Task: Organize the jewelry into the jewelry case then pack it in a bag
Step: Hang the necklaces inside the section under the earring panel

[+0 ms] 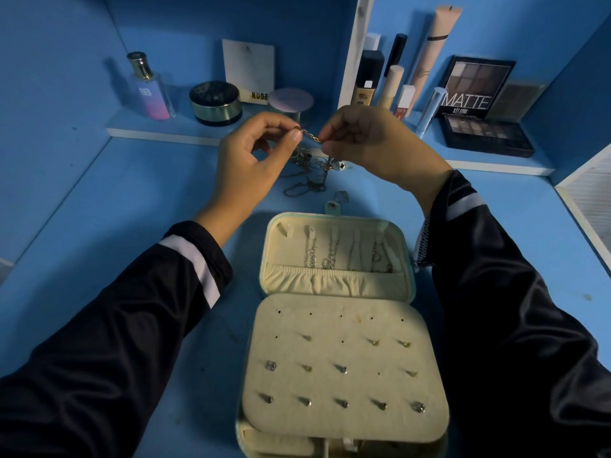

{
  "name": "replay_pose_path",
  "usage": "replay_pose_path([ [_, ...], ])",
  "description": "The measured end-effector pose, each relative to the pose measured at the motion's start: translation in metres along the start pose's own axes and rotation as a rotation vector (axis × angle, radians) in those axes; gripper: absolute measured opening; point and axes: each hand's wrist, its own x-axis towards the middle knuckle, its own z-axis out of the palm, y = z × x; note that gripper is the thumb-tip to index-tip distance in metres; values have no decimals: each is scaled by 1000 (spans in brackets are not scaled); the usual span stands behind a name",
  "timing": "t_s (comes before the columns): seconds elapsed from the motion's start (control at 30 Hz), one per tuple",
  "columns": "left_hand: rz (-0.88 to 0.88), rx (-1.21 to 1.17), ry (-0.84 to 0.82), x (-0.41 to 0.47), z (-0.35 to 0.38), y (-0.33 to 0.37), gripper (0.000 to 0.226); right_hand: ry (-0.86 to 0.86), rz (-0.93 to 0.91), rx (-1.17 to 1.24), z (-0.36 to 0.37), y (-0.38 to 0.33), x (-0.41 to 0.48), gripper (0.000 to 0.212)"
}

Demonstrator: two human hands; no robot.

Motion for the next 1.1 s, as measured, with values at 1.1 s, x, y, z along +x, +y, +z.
replay_pose_path([
  [1.1,263,321,15,4,-8,-8,13,122,-34,-302,-4,1,0,13],
])
